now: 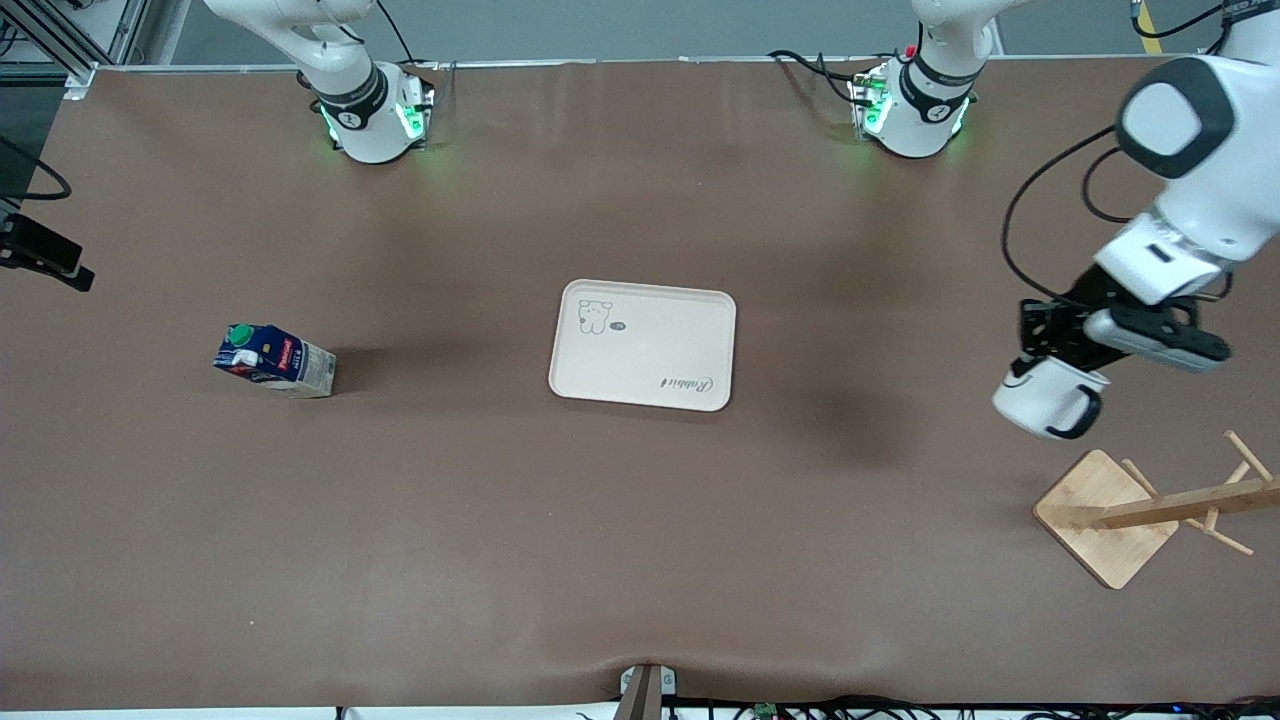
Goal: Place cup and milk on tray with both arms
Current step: 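Lift the mug off the stand with the left gripper, then carry the mug over the tray while the right gripper reaches the milk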
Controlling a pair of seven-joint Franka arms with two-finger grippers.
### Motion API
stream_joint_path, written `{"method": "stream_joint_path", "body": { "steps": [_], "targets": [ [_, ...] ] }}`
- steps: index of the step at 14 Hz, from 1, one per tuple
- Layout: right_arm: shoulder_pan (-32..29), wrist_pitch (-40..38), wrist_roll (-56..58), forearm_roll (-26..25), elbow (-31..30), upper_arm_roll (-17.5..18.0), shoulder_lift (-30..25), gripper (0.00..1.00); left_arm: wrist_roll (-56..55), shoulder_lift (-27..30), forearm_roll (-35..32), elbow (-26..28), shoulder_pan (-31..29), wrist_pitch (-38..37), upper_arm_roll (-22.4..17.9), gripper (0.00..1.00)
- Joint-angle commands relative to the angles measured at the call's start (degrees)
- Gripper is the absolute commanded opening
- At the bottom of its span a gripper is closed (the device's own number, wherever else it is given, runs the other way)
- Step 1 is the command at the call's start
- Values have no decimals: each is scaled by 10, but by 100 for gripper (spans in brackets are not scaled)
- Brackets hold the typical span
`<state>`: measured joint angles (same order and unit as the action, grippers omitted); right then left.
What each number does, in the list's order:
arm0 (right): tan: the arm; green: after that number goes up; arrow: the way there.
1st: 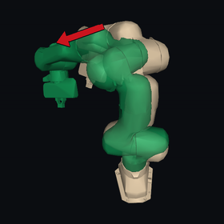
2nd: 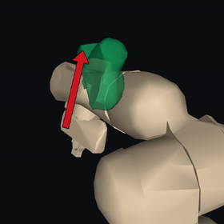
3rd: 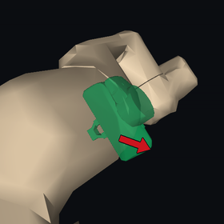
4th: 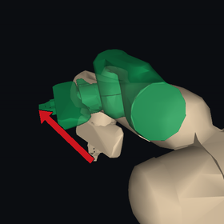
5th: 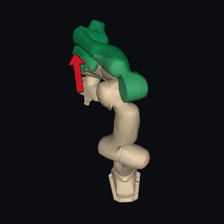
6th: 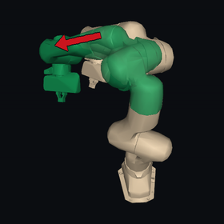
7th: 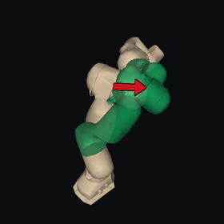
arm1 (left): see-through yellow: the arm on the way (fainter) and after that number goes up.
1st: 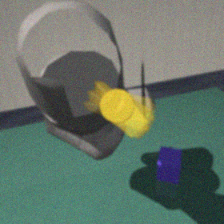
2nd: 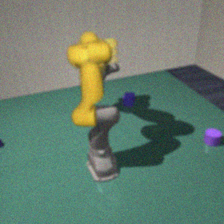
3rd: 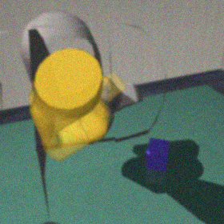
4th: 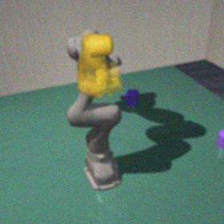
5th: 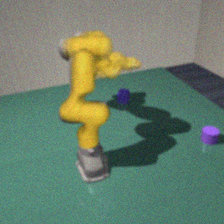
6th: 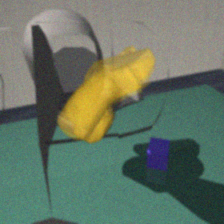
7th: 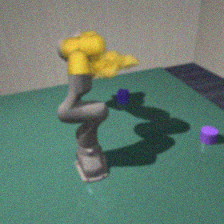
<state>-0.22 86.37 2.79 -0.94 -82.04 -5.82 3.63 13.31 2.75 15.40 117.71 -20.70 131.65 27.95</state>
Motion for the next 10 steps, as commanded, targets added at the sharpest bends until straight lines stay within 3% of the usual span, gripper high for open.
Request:
{"method": "stream_joint_path", "body": {
  "steps": [1,4,8,10],
  "targets": [
    [-11,0,5,-1,2,7,0,100,-157,-36,-82,-44,-1,-26,80,0],
    [-11,0,4,0,2,7,1,100,-285,-97,-182,-93,15,-63,150,0],
    [-12,-1,3,-2,2,7,13,100,-385,-186,-262,-178,115,-136,152,0],
    [-12,-2,2,-1,1,6,14,100,-412,-213,-268,-200,147,-156,152,0]
  ]
}}
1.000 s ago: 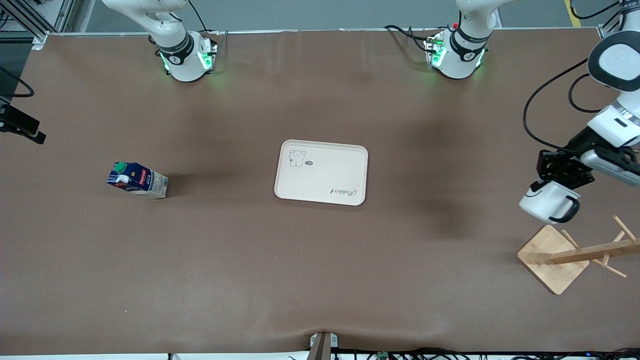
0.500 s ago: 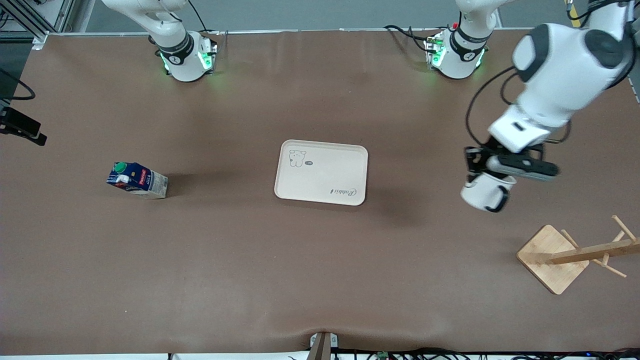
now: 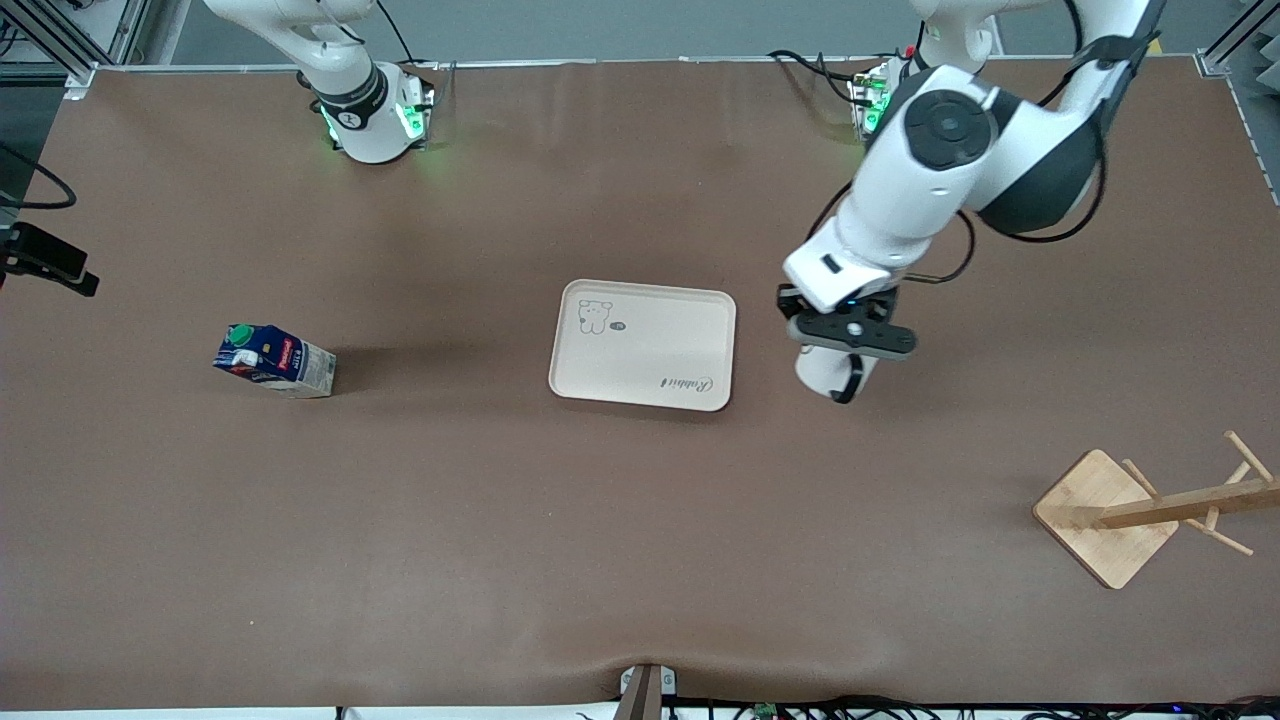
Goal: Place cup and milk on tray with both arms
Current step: 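Carry the mug over the tray while the right gripper reaches the milk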
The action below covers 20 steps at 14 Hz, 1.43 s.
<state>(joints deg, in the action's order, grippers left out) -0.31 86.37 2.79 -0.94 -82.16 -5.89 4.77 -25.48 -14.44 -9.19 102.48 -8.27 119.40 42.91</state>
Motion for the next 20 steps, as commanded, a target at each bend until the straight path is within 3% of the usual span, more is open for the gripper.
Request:
{"method": "stream_joint_path", "body": {
  "steps": [1,7,11,14,18,20],
  "targets": [
    [-11,-2,2,0,2,7,2,100,-38,-57,-23,-56,40,-39,1,0],
    [-9,2,2,-3,2,8,8,100,-147,-130,-25,-64,140,-50,-21,0],
    [-10,35,6,-1,2,8,73,100,-150,-194,-22,-116,219,-84,-86,0],
    [-12,28,2,-1,0,7,75,100,-164,-248,-22,-185,280,-136,-121,0],
    [-14,35,0,0,-3,8,108,100,-169,-270,-19,-192,368,-137,-200,0],
    [-11,37,1,0,-4,8,133,100,-168,-279,-15,-191,373,-138,-210,0]
  ]
}}
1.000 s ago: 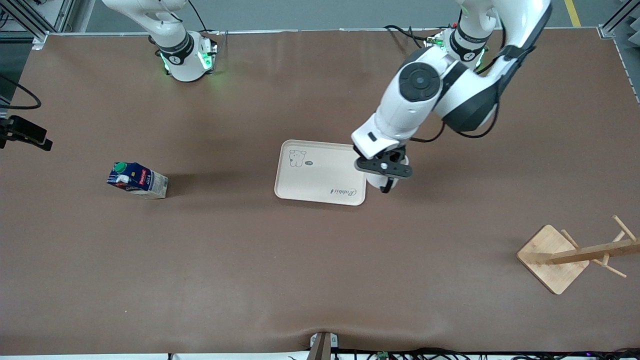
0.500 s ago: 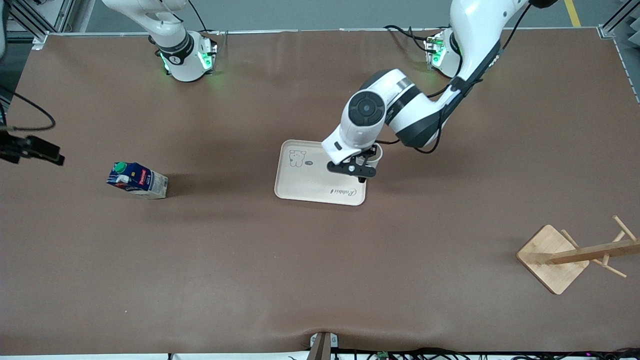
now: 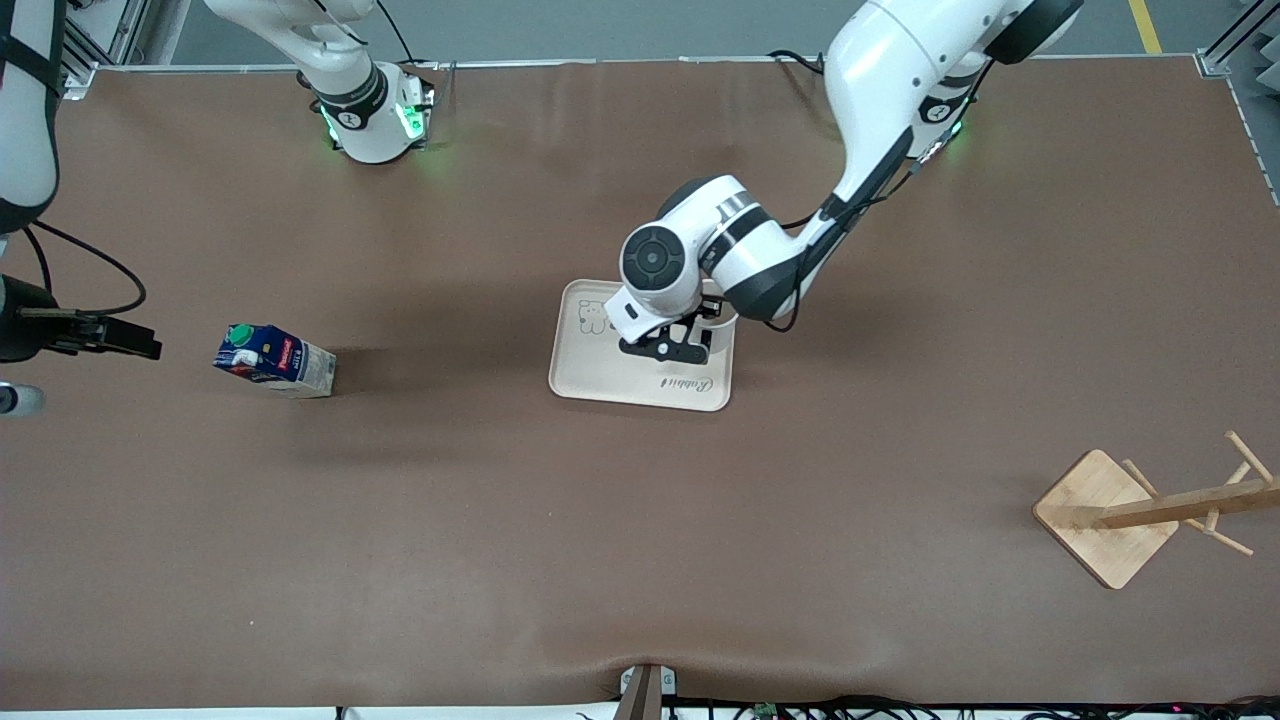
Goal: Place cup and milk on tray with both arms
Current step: 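Carry the mug over the tray while the right gripper reaches the milk, then lower the mug onto the tray while the right gripper grasps the milk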
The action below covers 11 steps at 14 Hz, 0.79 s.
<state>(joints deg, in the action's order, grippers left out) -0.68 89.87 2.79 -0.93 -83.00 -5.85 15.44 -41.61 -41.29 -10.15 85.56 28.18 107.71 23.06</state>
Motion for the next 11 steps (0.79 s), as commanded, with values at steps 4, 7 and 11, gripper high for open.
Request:
{"method": "stream_joint_path", "body": {
  "steps": [4,7,11],
  "targets": [
    [-34,21,3,71,-67,8,36,100,-8,-34,0,-23,6,-20,-13,0],
    [-44,46,5,101,-101,7,29,100,-8,-38,21,-27,5,-13,-15,0],
    [-27,61,1,67,-149,7,14,100,-30,-48,36,-36,7,-12,-16,0]
  ]
}}
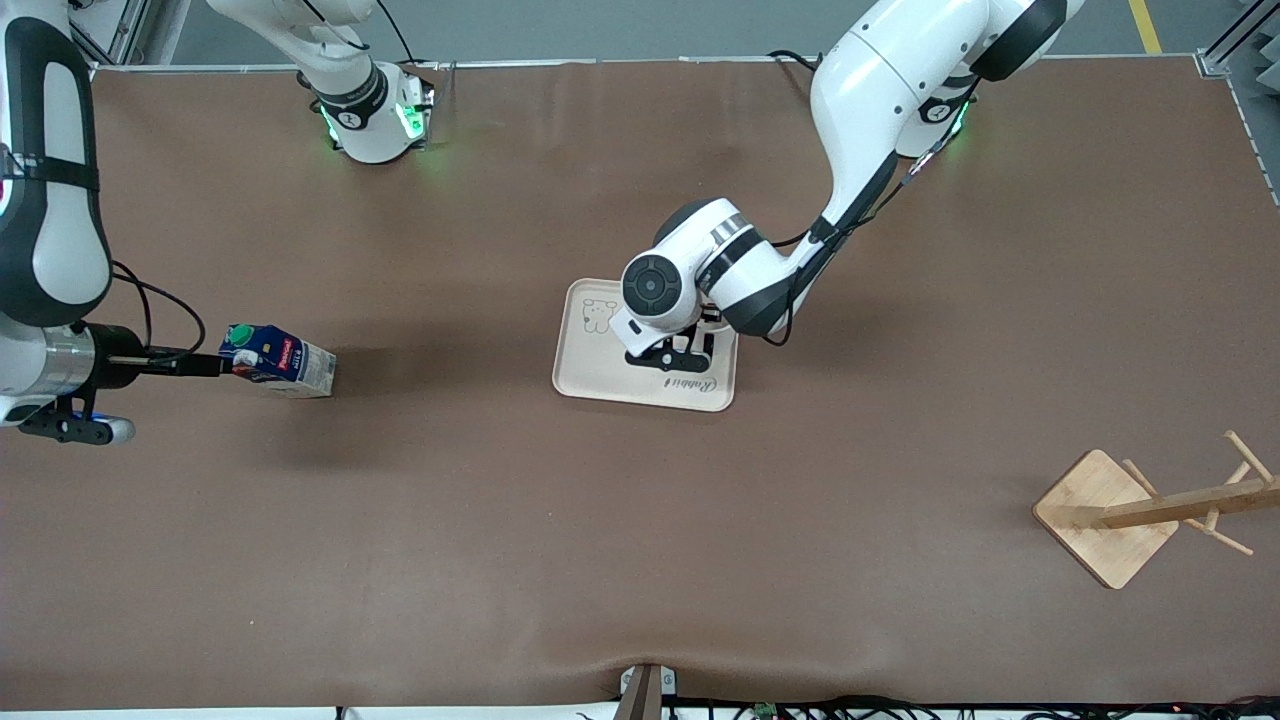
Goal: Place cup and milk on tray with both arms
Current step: 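Lower the mug onto the tray while the right gripper grasps the milk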
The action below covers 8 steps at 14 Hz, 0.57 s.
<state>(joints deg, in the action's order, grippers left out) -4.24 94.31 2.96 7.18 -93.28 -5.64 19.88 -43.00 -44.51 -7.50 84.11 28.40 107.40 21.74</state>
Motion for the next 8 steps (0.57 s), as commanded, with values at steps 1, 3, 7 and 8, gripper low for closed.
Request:
{"method": "stream_joint_path", "body": {
  "steps": [1,3,7,8],
  "targets": [
    [12,31,-1,-15,-65,5,-38,100,-17,-18,11,-21,3,-9,-3,4],
    [13,58,0,-15,-104,5,-53,100,-15,-22,10,-22,2,-9,-3,44],
    [13,131,1,-30,-179,5,-80,100,0,-15,9,-37,-5,-10,-3,100],
    [13,134,2,-31,-181,5,-80,100,-1,-12,9,-40,-5,-10,-2,100]
  ]
}}
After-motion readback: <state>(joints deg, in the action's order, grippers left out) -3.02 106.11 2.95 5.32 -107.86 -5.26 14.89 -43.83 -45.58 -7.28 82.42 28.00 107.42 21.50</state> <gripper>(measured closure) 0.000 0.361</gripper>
